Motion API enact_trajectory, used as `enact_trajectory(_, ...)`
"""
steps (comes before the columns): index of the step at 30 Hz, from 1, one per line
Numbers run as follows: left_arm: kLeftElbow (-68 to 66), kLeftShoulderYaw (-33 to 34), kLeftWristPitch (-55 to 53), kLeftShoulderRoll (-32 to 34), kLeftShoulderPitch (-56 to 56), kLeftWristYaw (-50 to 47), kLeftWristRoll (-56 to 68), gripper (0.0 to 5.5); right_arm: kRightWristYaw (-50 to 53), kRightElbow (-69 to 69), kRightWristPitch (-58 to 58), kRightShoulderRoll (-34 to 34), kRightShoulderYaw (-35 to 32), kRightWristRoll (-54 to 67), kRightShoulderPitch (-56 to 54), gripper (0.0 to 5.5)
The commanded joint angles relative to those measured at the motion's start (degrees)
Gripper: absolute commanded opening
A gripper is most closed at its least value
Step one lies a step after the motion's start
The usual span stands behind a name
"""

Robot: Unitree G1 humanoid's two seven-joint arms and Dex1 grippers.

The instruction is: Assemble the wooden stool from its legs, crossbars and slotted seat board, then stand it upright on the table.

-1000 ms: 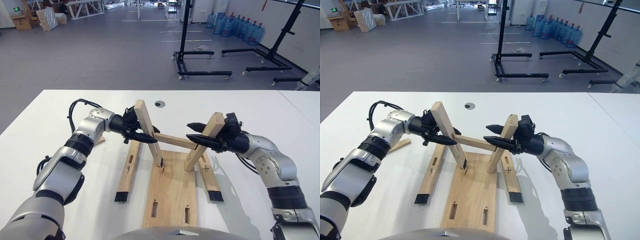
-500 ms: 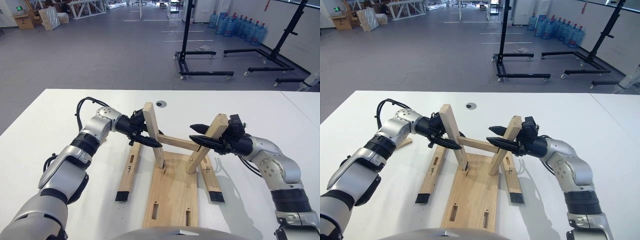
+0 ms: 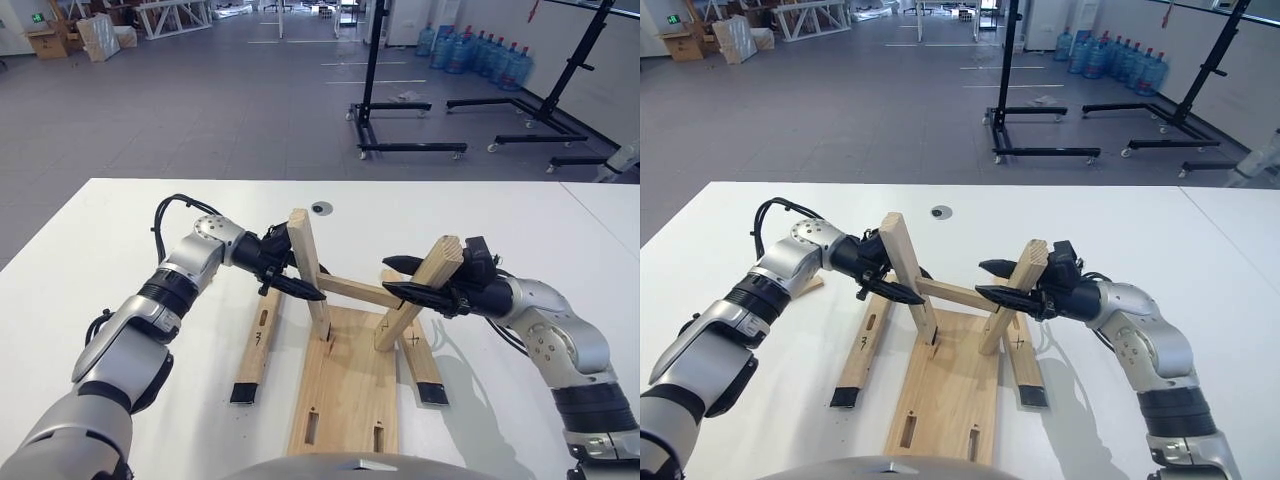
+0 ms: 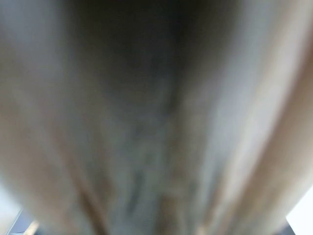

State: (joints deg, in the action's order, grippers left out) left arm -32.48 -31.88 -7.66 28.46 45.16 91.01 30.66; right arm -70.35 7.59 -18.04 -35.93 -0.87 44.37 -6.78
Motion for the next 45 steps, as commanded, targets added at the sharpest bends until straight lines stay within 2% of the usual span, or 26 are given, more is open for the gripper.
enact_trajectory(1,3.7,-13.8,-3.1,1.6,-4.0,1.5,-10.5,2.09,0.0,0.0,-2.0,-1.3,10.6,-10.3,5.1,2.02)
enact_trajectory(7,4.3,-16.4,-3.1,1.6,-1.1,1.5,-8.9,2.09,0.0,-2.2,1.4,-0.3,13.9,-12.3,6.0,2.02)
enact_trajectory(12,4.9,-18.5,-2.4,1.7,-2.2,1.5,-10.5,2.09,4.6,-1.6,2.2,1.8,12.8,-10.9,6.0,2.05)
enact_trajectory(13,4.7,-18.2,-2.1,1.5,-2.7,1.5,-10.9,2.09,6.8,-0.7,1.9,2.7,12.6,-10.7,5.2,2.42)
enact_trajectory(20,1.2,-13.7,0.1,2.2,-4.3,1.0,-12.7,2.09,12.4,4.2,-1.3,2.9,6.4,-6.1,2.8,3.62)
enact_trajectory(28,-1.5,-9.5,2.4,4.0,-5.6,-1.4,-12.2,2.09,16.4,8.9,-5.4,1.3,-5.4,3.0,-0.6,3.62)
enact_trajectory(34,-3.4,-8.4,3.1,4.5,-6.0,-2.3,-12.5,2.09,19.2,12.3,-5.7,1.2,-8.9,3.9,-1.2,3.62)
enact_trajectory(45,-5.5,-8.2,4.1,3.4,-5.3,-4.7,-13.8,2.09,26.8,14.3,-3.5,1.4,-14.7,2.3,-9.9,3.62)
